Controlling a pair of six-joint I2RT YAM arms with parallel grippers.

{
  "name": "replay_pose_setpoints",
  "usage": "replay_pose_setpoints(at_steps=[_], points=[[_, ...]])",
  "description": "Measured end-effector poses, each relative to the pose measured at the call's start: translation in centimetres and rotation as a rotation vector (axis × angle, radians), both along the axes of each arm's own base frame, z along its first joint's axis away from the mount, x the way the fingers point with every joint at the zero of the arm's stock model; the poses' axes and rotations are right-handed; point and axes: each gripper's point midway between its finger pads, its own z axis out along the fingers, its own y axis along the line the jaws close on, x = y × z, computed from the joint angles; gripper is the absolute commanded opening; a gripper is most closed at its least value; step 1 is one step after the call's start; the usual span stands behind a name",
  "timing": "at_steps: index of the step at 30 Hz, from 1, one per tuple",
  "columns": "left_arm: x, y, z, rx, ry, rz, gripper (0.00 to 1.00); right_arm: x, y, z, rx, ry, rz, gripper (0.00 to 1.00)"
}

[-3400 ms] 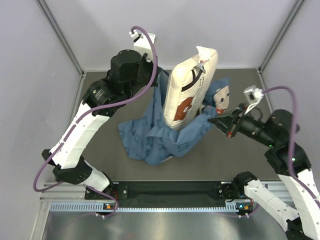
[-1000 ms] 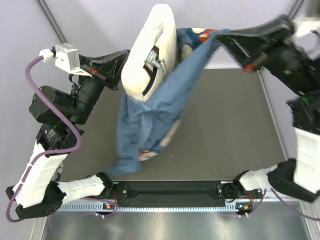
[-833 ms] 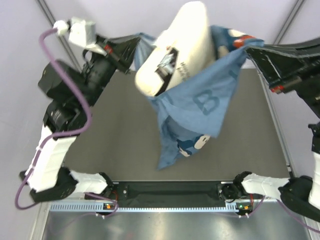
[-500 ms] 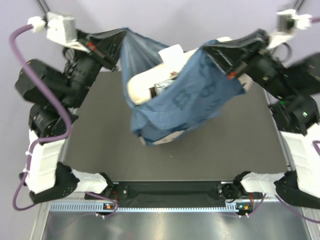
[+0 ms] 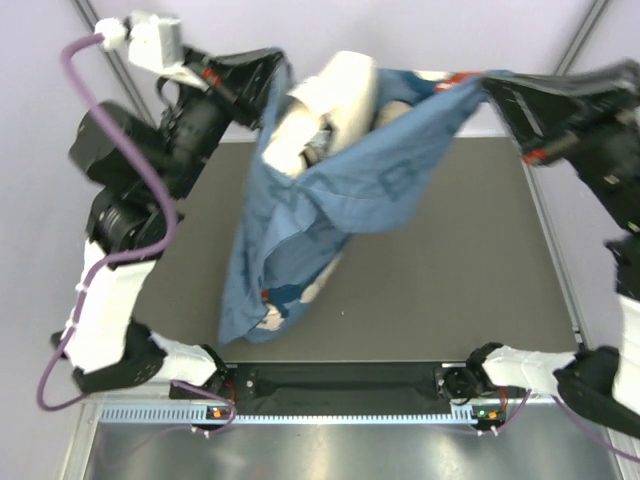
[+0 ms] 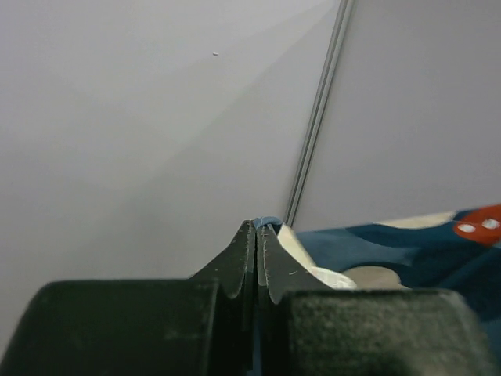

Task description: Put the pillow into the pillowcase

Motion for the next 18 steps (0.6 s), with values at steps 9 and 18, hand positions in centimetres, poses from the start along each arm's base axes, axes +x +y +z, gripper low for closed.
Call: replay_pose_setpoints(at_steps=[9, 18], points=[[1.3, -0.7, -0.6, 0.07, 0.034, 0.035, 0.0, -3.0, -1.5, 0.3, 0.039, -0.08, 0.024, 0.0], [-2.2, 7.2, 1.5, 0.019, -0.033, 0.215, 0.0, 5.3, 5.9, -6.5, -0.111, 0.139, 0.116, 0.0]])
